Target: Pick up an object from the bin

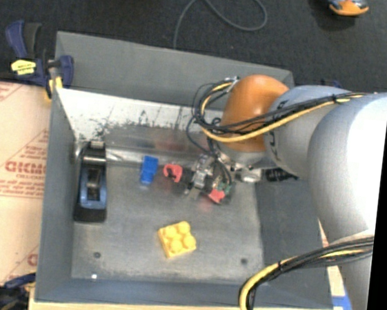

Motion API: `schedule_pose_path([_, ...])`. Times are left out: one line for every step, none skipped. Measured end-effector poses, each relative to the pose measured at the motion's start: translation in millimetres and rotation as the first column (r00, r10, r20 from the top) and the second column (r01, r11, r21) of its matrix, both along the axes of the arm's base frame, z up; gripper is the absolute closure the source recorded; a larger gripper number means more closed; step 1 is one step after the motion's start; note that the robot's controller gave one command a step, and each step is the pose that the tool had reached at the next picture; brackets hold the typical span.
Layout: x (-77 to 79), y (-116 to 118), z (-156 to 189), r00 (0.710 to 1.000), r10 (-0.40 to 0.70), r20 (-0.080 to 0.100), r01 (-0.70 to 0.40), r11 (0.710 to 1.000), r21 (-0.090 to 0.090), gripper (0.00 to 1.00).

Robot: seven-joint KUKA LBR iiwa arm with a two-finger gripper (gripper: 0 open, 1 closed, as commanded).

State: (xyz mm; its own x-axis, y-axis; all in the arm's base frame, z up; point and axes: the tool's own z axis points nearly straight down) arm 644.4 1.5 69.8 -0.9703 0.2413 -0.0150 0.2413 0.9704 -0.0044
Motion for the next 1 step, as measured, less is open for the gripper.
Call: schedule_pose_path([4.5, 5.1, -0.2, 1.000, 0.005, 0.002, -0.005, 1.000, -0.002, 1.00])
